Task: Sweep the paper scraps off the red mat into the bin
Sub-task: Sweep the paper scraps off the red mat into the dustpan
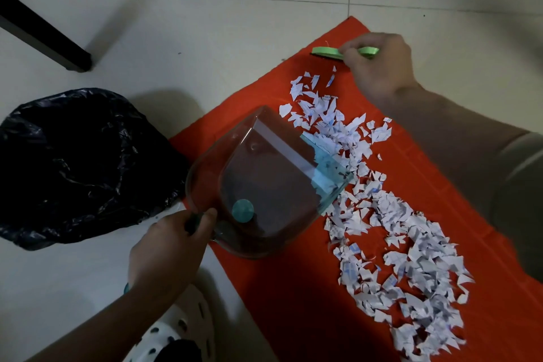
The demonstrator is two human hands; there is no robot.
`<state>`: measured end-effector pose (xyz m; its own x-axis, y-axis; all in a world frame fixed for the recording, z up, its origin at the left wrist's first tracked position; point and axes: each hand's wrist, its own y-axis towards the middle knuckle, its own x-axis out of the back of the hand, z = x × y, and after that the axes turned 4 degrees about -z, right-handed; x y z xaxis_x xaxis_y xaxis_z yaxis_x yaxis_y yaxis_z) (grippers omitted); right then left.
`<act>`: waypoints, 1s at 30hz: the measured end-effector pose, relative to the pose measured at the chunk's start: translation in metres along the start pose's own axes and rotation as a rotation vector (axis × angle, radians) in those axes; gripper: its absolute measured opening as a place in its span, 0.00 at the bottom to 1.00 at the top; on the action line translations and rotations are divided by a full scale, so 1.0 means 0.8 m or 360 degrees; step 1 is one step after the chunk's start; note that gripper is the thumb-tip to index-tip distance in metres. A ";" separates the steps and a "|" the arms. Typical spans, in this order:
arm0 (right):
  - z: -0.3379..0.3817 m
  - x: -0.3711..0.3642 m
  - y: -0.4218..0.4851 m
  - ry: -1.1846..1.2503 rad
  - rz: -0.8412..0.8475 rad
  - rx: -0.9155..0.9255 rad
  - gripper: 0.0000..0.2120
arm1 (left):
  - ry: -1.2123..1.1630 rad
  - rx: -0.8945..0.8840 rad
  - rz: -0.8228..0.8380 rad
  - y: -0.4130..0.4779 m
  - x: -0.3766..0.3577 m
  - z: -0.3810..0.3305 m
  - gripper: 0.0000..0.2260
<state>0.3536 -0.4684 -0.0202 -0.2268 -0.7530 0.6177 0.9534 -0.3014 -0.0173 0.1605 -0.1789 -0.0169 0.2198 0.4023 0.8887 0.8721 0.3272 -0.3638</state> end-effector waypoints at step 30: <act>-0.006 0.020 -0.009 0.0033 -0.0114 -0.0142 0.07 | 0.0013 -0.0007 0.0007 -0.002 0.003 0.000 0.23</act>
<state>0.3421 -0.4810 -0.0137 -0.2985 -0.7393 0.6036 0.9134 -0.4048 -0.0441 0.1592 -0.1785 -0.0144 0.2270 0.3968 0.8894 0.8730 0.3218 -0.3664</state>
